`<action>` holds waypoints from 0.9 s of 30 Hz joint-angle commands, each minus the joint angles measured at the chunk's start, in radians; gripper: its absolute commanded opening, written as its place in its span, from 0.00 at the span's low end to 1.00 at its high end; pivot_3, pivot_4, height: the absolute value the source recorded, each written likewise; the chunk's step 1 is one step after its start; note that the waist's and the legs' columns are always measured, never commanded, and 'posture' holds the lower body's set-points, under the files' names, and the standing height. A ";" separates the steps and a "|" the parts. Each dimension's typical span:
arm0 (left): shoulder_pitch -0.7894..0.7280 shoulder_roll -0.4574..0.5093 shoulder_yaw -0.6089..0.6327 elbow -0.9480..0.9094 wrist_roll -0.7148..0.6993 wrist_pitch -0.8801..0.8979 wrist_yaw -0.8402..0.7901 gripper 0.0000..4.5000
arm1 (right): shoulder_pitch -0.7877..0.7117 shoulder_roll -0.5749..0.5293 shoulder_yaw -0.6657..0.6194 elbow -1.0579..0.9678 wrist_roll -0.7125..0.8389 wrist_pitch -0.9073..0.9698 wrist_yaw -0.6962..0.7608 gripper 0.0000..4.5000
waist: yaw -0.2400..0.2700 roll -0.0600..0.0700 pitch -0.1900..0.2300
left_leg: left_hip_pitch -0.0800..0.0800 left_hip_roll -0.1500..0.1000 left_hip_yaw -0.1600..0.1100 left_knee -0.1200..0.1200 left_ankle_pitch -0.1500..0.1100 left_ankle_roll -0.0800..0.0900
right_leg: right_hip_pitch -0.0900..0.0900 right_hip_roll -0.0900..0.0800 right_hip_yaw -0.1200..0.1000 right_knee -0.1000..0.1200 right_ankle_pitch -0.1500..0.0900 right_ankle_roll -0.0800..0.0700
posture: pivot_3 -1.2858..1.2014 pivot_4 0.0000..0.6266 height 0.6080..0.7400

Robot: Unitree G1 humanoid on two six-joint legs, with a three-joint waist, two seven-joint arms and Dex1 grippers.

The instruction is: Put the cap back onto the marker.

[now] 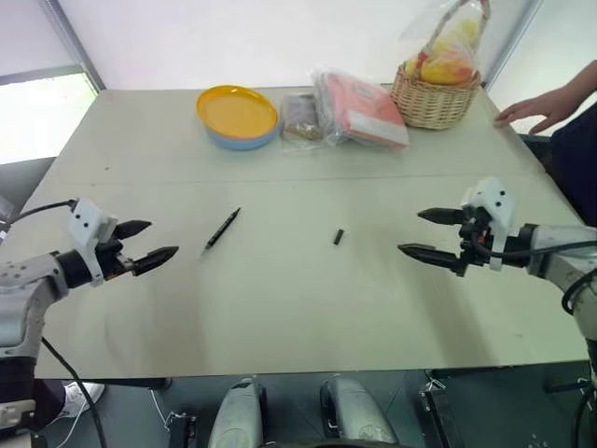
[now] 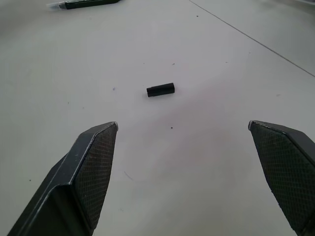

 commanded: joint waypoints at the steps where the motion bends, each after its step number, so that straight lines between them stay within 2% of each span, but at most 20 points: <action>1: -0.001 0.001 0.035 -0.036 -0.022 0.004 0.005 1.00 | -0.012 0.007 -0.014 -0.033 0.015 -0.003 -0.011 0.98 | 0.000 0.000 0.000 | 0.000 0.000 0.000 0.000 0.000 0.000 | 0.000 0.000 0.000 0.000 0.000 0.000 | 0.52 0.24 1.00; 27: -0.003 -0.023 0.029 -0.032 -0.019 -0.010 0.048 1.00 | -0.020 0.005 0.003 -0.018 0.009 -0.017 -0.030 0.98 | 0.000 0.000 0.000 | 0.000 0.000 0.000 0.000 0.000 0.000 | 0.000 0.000 0.000 0.000 0.001 0.002 | 0.52 0.24 1.00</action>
